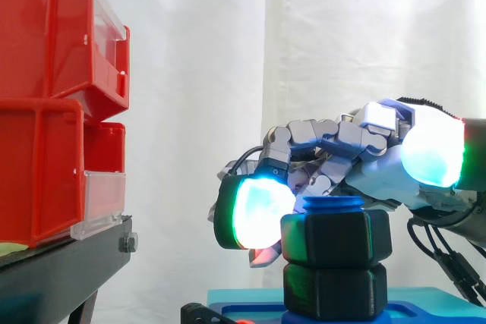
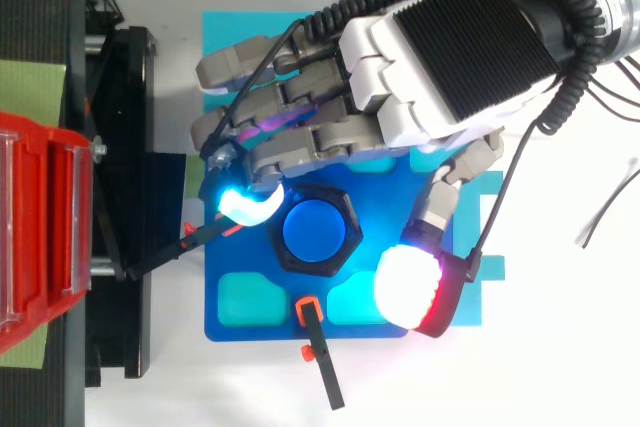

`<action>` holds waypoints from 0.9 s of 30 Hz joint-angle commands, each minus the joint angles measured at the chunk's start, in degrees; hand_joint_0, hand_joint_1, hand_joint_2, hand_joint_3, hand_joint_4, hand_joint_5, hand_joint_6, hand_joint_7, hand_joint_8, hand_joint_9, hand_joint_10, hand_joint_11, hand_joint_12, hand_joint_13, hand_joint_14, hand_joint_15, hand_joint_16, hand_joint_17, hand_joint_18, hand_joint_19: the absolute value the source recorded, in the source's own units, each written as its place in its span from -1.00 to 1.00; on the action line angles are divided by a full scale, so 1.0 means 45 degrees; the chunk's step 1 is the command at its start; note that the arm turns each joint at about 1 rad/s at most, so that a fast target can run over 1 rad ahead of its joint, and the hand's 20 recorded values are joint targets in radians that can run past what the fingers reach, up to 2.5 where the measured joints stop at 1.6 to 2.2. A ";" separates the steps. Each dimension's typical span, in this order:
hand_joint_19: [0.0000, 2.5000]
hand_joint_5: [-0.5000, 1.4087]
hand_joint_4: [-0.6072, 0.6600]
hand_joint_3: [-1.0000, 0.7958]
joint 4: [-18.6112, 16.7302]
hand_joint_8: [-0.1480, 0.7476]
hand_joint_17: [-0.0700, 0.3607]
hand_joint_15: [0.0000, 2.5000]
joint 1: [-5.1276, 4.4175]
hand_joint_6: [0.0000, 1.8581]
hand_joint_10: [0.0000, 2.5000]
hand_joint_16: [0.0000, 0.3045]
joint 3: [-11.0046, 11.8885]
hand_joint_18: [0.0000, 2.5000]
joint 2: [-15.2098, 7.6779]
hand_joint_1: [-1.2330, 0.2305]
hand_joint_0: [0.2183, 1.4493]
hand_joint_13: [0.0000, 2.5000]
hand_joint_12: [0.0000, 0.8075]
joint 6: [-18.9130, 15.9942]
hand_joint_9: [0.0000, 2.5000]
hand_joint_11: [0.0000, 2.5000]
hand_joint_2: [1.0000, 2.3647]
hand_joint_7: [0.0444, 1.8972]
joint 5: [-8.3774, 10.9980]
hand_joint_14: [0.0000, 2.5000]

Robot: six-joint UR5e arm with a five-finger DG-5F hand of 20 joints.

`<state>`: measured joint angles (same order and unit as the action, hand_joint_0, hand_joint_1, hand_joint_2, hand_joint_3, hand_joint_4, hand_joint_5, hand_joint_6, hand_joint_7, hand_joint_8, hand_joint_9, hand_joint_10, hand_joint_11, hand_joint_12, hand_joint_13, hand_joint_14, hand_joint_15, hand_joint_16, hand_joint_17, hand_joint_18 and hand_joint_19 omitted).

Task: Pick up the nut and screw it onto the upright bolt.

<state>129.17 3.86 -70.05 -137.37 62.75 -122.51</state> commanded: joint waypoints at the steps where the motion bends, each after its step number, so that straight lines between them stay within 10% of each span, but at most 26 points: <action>1: -1.00 -0.48 0.44 -0.44 -0.0034 0.04 -0.31 -1.00 0.0001 -0.46 -1.00 -0.77 0.0000 -0.77 0.0000 0.46 -0.64 -0.51 -0.17 0.0000 -0.18 -1.00 -1.00 0.30 -0.0021 -1.00; 10: -1.00 -0.44 0.33 -0.44 -0.0034 0.04 -0.34 -1.00 0.0021 -0.45 -1.00 -0.79 0.0000 -0.73 0.0000 0.44 -0.63 -0.46 -0.21 0.0000 -0.12 -0.99 -1.00 0.52 -0.0021 -1.00; 27: -1.00 -0.43 0.19 -0.44 -0.0190 -0.03 -0.43 -0.99 0.0275 -0.29 -1.00 -0.84 0.0019 -0.54 0.0000 0.42 -0.60 -0.30 -0.36 0.0000 0.11 -0.95 -1.00 0.23 -0.0079 -1.00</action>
<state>128.35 4.92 -70.03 -137.36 62.75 -122.78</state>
